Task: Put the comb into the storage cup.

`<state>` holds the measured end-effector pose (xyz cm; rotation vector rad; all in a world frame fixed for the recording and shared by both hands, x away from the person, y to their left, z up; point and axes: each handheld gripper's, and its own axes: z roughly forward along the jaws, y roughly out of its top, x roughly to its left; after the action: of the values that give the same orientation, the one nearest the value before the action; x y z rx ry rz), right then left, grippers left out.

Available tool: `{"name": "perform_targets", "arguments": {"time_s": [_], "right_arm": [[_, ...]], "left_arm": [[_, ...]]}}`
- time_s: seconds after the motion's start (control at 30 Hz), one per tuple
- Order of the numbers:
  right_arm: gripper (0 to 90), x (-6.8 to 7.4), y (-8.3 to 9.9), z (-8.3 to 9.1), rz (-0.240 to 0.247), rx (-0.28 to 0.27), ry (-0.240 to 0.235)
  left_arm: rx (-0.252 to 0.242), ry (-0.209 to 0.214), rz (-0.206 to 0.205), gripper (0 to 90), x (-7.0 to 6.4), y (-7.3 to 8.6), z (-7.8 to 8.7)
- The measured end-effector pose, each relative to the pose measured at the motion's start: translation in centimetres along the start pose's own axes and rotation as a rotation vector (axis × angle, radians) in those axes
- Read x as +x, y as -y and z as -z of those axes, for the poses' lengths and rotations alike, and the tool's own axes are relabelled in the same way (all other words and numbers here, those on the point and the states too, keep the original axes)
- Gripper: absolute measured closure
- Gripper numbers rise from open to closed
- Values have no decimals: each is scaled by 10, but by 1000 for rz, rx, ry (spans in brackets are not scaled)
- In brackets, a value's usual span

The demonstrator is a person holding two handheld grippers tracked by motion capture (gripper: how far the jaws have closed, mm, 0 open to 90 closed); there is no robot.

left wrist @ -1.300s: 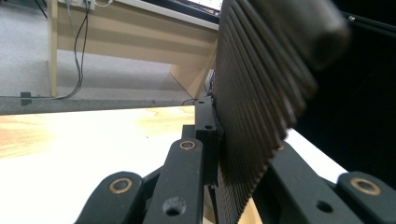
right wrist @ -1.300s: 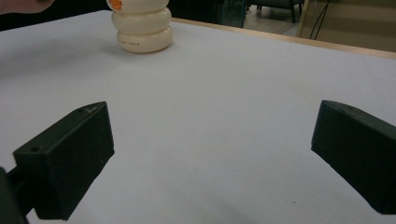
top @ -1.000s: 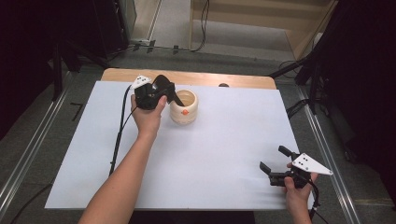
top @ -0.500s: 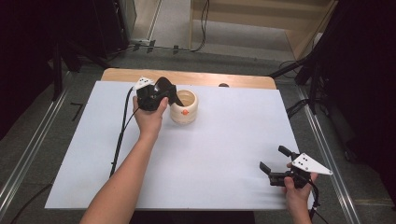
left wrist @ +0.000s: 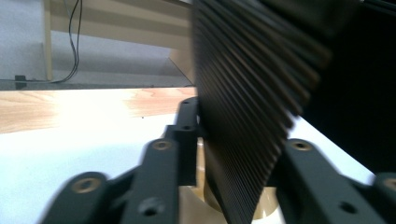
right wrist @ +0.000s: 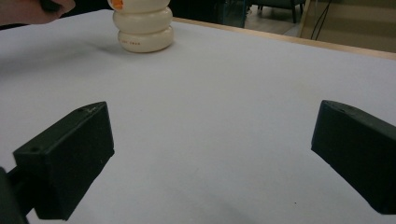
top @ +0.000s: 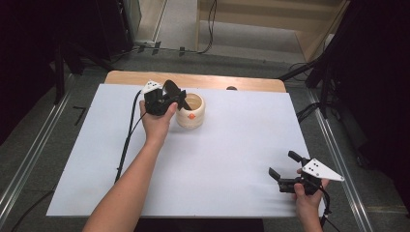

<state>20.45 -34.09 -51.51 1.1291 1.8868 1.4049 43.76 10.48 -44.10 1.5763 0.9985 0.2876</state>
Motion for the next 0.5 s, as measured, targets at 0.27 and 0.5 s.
{"name": "perform_targets", "arguments": {"time_s": [0.27,0.5], "right_arm": [[0,0,0,0,4,1,-2],[0,1,0,-1,6,4,-2]], "left_arm": [[21,0,-43,230,-2,-1,4],[-5,-11,-100,0,-8,-3,11]]}}
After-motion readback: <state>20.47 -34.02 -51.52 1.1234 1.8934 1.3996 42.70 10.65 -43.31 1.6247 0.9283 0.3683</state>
